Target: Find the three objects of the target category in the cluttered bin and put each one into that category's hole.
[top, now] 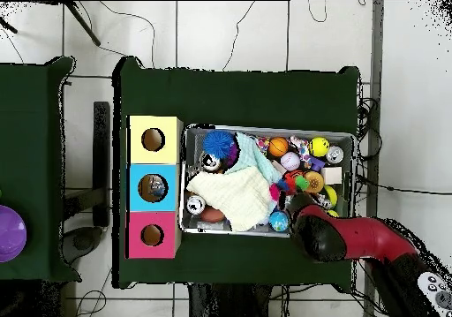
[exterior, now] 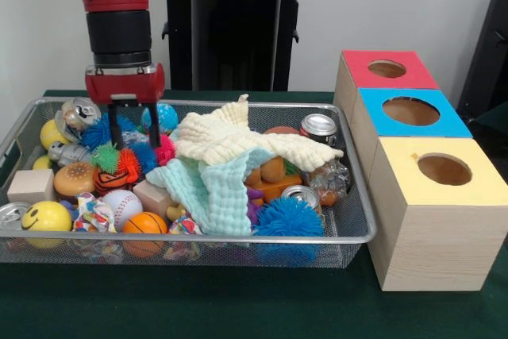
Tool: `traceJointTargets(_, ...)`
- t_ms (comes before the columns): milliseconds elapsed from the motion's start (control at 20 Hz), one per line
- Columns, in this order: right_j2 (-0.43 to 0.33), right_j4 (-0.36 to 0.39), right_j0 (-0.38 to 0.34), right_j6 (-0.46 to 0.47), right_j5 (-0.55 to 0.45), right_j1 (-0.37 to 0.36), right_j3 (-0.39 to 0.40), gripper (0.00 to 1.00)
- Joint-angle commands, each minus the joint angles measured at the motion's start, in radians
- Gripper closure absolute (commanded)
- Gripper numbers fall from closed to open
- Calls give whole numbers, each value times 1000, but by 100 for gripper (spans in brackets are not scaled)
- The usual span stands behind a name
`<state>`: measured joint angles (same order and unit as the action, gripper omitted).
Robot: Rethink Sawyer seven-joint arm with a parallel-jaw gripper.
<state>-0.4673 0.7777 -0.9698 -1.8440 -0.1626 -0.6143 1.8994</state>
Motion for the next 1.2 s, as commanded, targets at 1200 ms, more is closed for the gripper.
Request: traceJointTargets(1200, -92, -63, 11, 71, -239, -10, -54, 0)
